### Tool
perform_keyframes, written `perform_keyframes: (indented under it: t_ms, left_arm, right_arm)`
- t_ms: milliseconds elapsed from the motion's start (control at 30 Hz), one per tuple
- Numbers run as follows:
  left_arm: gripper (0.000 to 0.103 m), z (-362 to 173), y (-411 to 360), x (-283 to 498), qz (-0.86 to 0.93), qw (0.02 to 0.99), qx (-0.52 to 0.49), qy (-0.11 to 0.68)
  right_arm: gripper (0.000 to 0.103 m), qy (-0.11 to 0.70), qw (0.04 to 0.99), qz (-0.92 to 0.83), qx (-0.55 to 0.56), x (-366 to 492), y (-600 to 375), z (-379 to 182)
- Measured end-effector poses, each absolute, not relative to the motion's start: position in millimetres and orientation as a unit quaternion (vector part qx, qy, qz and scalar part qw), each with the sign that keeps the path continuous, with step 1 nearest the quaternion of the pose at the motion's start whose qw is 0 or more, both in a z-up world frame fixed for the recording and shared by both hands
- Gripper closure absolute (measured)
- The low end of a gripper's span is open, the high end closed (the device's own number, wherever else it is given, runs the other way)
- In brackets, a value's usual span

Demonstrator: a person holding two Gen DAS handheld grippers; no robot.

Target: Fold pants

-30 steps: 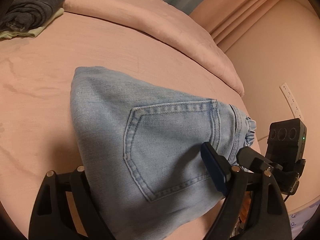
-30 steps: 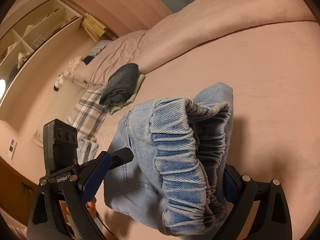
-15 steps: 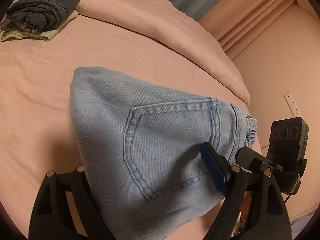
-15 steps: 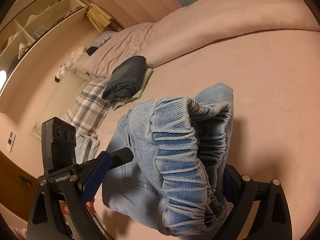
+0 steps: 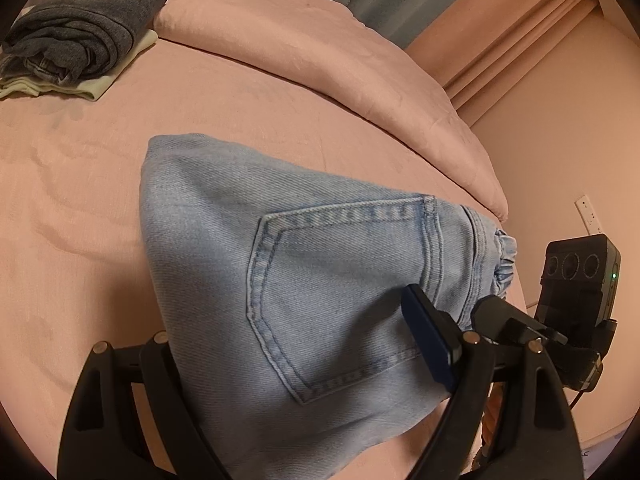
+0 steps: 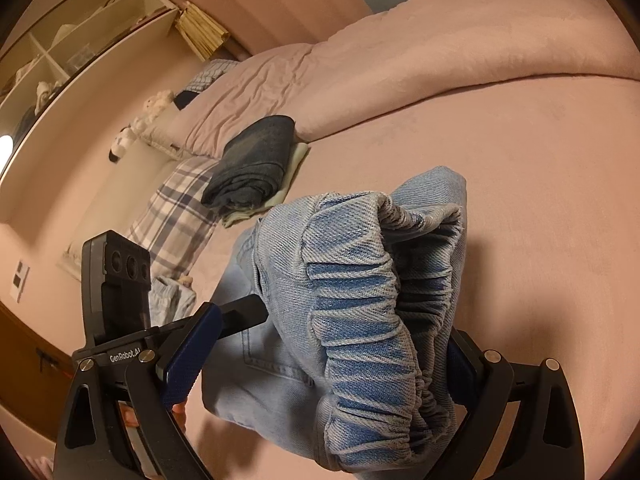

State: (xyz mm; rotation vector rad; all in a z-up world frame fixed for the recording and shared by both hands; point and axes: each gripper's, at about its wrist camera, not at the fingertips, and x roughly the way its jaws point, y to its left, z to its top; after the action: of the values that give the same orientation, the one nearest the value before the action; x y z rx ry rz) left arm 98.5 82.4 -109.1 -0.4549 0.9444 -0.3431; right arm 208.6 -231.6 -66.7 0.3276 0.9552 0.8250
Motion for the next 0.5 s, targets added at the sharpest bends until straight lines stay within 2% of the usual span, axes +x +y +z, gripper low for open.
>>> perform_keyframes:
  t_ms: [500]
  left_arm:
    - [0.017,-112,82,126,-0.166,0.853,-0.209,0.449]
  right_arm:
    - [0.004,0.441,0.803,0.371,0.152,237,-233,-66]
